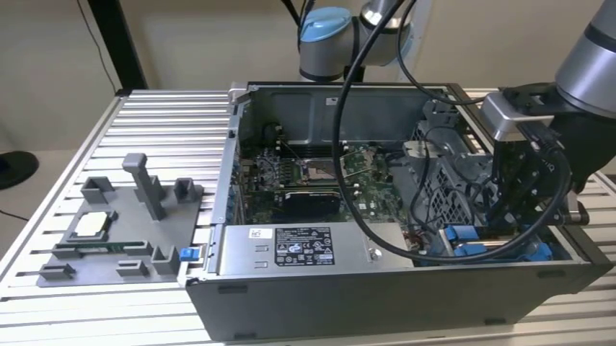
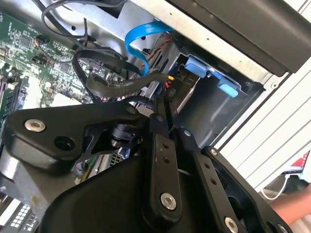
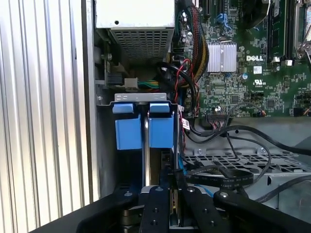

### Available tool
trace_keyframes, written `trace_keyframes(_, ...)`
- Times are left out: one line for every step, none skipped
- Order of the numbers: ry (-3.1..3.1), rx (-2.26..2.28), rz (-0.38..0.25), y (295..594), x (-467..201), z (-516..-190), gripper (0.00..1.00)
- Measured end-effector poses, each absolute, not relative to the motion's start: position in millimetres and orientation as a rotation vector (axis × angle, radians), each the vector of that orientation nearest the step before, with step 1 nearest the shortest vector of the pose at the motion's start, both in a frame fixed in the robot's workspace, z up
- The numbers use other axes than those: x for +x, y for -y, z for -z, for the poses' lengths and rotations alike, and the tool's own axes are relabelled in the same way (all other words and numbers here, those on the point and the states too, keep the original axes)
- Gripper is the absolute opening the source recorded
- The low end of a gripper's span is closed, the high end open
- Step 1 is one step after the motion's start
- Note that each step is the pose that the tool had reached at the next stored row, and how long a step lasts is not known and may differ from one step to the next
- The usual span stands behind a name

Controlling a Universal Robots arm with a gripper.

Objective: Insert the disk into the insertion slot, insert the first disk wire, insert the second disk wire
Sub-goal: 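Insert the second disk wire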

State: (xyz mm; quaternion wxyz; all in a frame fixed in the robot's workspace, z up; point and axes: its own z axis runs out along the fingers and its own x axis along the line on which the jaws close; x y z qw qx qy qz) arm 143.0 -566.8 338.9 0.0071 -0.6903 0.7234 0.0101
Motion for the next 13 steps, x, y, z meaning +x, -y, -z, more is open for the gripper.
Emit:
trace_keyframes(-2.263,-2.159,-0.031,566.9,143.0,-338.5,0.00)
trace_keyframes(-2.262,-2.159,-0.031,566.9,143.1,-337.9,0.00)
trace_keyframes(-2.263,-2.159,-0.031,566.9,143.1,-337.1,0.00)
trace_keyframes(-2.263,-2.159,-0.031,566.9,143.1,-336.3,0.00)
trace_keyframes(-2.263,-2.159,-0.031,566.9,143.1,-335.4,0.00)
trace_keyframes(-2.262,-2.159,-0.031,566.9,143.1,-334.4,0.00)
trace_keyframes(-2.262,-2.159,-0.032,566.8,143.1,-333.4,0.00)
trace_keyframes(-2.262,-2.158,-0.033,566.8,143.1,-332.5,0.00)
trace_keyframes(-2.262,-2.158,-0.033,566.8,143.1,-332.0,0.00)
trace_keyframes(-2.262,-2.158,-0.033,566.7,143.1,-331.8,0.00)
trace_keyframes(-2.262,-2.158,-0.033,566.6,143.1,-331.7,0.00)
trace_keyframes(-2.262,-2.158,-0.033,566.5,143.1,-331.6,0.00)
trace_keyframes(-2.262,-2.158,-0.033,566.4,143.1,-331.7,0.00)
